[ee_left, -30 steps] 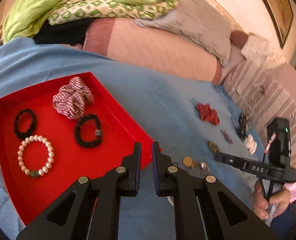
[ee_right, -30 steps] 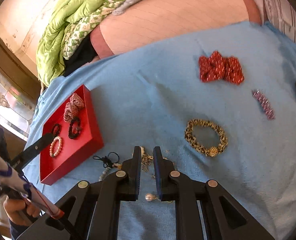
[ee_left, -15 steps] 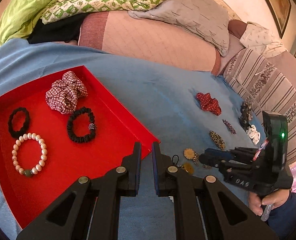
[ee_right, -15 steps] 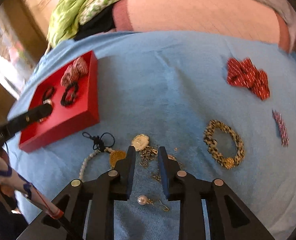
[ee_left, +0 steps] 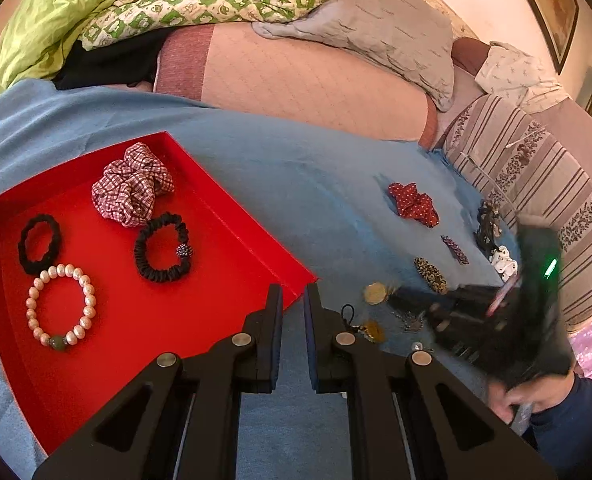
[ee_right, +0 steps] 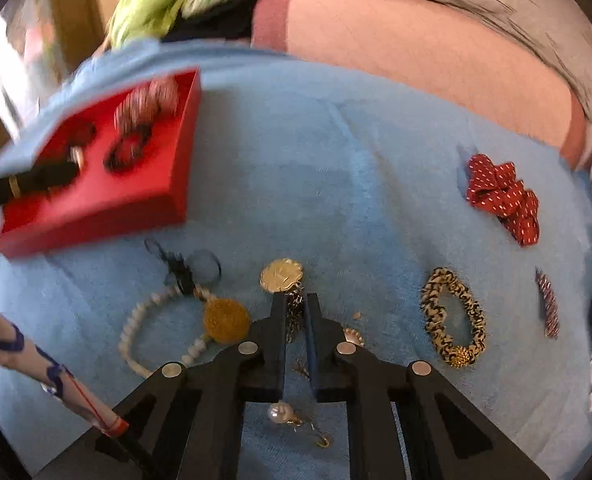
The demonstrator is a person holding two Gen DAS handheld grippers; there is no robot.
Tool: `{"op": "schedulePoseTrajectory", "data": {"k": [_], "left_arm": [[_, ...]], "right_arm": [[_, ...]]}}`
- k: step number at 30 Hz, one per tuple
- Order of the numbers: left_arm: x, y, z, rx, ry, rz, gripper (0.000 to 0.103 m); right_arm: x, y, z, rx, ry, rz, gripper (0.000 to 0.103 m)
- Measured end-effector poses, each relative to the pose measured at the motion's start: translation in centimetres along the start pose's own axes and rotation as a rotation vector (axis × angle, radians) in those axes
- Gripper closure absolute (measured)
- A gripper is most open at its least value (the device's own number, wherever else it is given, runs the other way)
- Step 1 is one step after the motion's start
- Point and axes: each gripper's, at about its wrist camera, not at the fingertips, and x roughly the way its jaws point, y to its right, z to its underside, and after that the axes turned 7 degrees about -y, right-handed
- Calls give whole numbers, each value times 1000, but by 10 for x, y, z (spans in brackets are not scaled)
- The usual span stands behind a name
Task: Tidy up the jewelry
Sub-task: 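Move both open tools back toward the remaining jewelry on the bed, then grasp the white pearl bracelet with the left tool while the right tool grasps a gold charm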
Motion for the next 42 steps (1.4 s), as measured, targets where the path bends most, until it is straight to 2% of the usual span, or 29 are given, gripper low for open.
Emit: {"op": "schedulePoseTrajectory", "data": {"k": [7,10,14,18,26,29,33,35,36,37,40,42], "left_arm": [[4,5,-1,7,-6,10,93],[8,14,-1,29,-21,22,93],[17,30,3,77,-54,35,93],[32,48,11,148,-119,31,76],[71,81,34,291,-281,16,76],[77,90,43,348,-299,-9,76],[82,99,45,371,-272,-65,76],[84,107,48,399,-250,-104,78],[84,109,48,407,-246,-111,84],[83,110,48,411,-244,-107,95],[80,109,43,390,-257,-36,98],[71,108,42,383,-238,6,98]], "right_arm": [[-62,33,-5,179,168,-212,95],[-82,35,-1,193,203,-246,95],[-90,37,8,197,192,-249,95],[-86,44,15,216,155,-250,95],[-90,55,24,229,154,-251,95],[-89,59,24,237,151,-252,95],[-88,62,23,250,151,-270,95],[-89,63,23,253,151,-272,95],[-88,63,23,256,150,-273,95],[-88,64,23,258,150,-273,95],[-87,65,23,269,150,-272,95],[-87,66,23,273,151,-271,95]]}}
